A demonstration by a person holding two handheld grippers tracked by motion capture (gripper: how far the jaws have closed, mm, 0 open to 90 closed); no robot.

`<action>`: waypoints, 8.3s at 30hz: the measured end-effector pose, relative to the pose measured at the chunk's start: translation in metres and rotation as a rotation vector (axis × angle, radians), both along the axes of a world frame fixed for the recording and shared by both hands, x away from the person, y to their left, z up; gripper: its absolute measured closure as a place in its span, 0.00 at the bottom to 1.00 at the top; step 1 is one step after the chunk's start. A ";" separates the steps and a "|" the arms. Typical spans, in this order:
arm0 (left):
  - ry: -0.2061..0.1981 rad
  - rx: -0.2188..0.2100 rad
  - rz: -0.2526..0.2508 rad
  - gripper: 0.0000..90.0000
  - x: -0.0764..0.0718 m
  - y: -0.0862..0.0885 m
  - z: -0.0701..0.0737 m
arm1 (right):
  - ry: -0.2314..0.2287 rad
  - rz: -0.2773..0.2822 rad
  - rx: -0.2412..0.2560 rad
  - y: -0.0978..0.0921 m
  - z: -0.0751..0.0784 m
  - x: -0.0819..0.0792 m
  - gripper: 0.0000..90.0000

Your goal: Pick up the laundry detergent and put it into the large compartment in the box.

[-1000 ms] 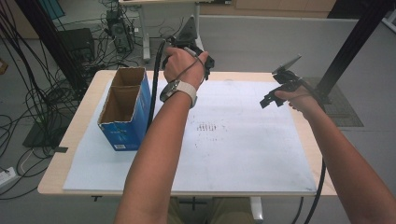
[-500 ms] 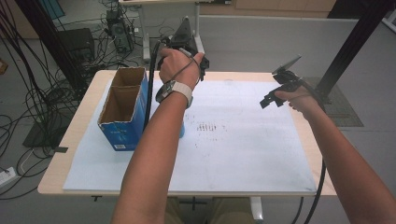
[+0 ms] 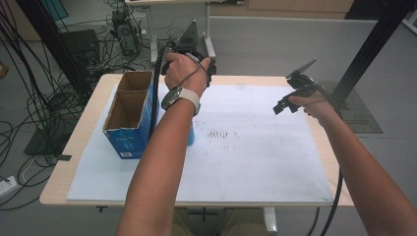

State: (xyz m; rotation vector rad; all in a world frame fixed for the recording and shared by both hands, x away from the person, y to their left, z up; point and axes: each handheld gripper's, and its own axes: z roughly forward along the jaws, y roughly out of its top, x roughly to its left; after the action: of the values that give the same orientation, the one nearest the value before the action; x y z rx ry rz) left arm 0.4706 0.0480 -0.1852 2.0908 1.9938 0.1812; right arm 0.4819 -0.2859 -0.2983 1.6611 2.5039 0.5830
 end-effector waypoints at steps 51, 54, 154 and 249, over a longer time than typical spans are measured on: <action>0.059 -0.011 0.040 0.12 0.001 0.021 -0.067 | 0.009 0.017 -0.004 0.004 -0.004 -0.001 0.09; 0.056 -0.010 0.039 0.12 0.001 0.022 -0.070 | 0.010 0.019 -0.004 0.005 -0.004 -0.001 0.09; 0.067 0.002 0.035 0.12 0.000 0.022 -0.078 | 0.008 0.015 -0.002 0.005 -0.004 -0.001 0.09; 0.069 0.001 0.036 0.12 0.000 0.023 -0.081 | 0.009 0.015 -0.002 0.005 -0.004 -0.001 0.09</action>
State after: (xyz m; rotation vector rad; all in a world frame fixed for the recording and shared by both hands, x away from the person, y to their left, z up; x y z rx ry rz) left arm 0.4701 0.0707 -0.2657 2.0895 2.0719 0.1186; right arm 0.4805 -0.2809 -0.3019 1.6492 2.5247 0.5752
